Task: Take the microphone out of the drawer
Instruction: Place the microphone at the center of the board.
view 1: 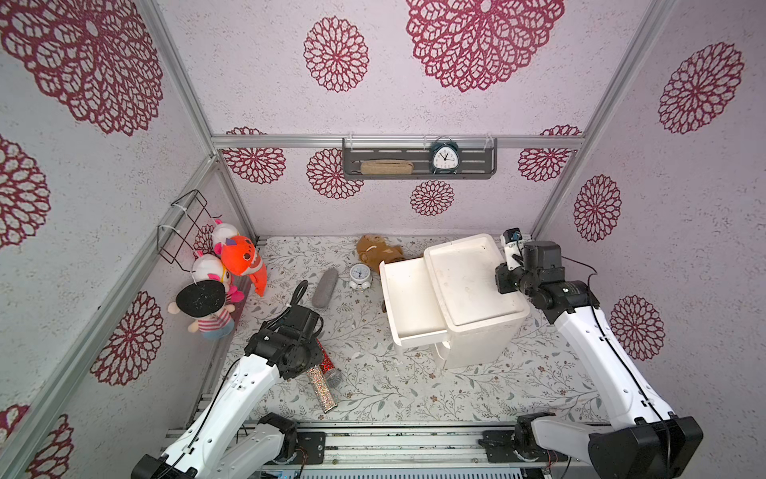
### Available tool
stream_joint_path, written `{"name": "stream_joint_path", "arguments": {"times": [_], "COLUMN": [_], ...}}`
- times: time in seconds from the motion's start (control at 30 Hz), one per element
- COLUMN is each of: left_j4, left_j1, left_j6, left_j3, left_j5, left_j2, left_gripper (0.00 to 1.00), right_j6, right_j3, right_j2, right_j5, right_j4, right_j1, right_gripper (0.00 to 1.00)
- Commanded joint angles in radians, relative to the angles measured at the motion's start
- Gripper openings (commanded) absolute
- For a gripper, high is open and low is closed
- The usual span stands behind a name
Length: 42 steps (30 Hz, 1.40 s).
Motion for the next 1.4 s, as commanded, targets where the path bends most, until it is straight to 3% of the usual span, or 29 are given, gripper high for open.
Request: {"name": "stream_joint_path", "arguments": {"times": [0.0,0.23,0.43,0.53,0.63,1.23,1.37], "left_j4": [-0.016,0.015,0.066,0.077,0.105,0.295,0.316], "left_j1": [0.009,0.012,0.019,0.024,0.040,0.203,0.216], "left_j6": [-0.106,-0.219,-0.222,-0.216,-0.207,-0.078,-0.061], "left_j3": [-0.020,-0.101,-0.145,-0.148,-0.159,-0.204,-0.201], "left_j5": [-0.065,-0.120,-0.123,-0.140,-0.144,-0.069,-0.062], "left_j2": [-0.035,-0.079,-0.062,-0.040,-0.023,0.093,0.130], "left_gripper": [0.00,0.00,0.01,0.03,0.14,0.12,0.17], "right_j6": [-0.052,-0.054,-0.056,-0.055,-0.055,-0.062,-0.062], "right_j3": [0.010,0.010,0.012,0.015,0.021,0.022,0.020], "right_j2": [-0.045,-0.047,-0.044,-0.038,-0.031,-0.033,-0.037], "right_j5": [0.011,0.013,0.014,0.013,0.010,0.017,0.021], "right_j4": [0.142,0.143,0.142,0.141,0.140,0.134,0.134], "right_j1": [0.031,0.031,0.031,0.032,0.032,0.033,0.033], "right_gripper": [0.00,0.00,0.00,0.00,0.00,0.00,0.00]}}
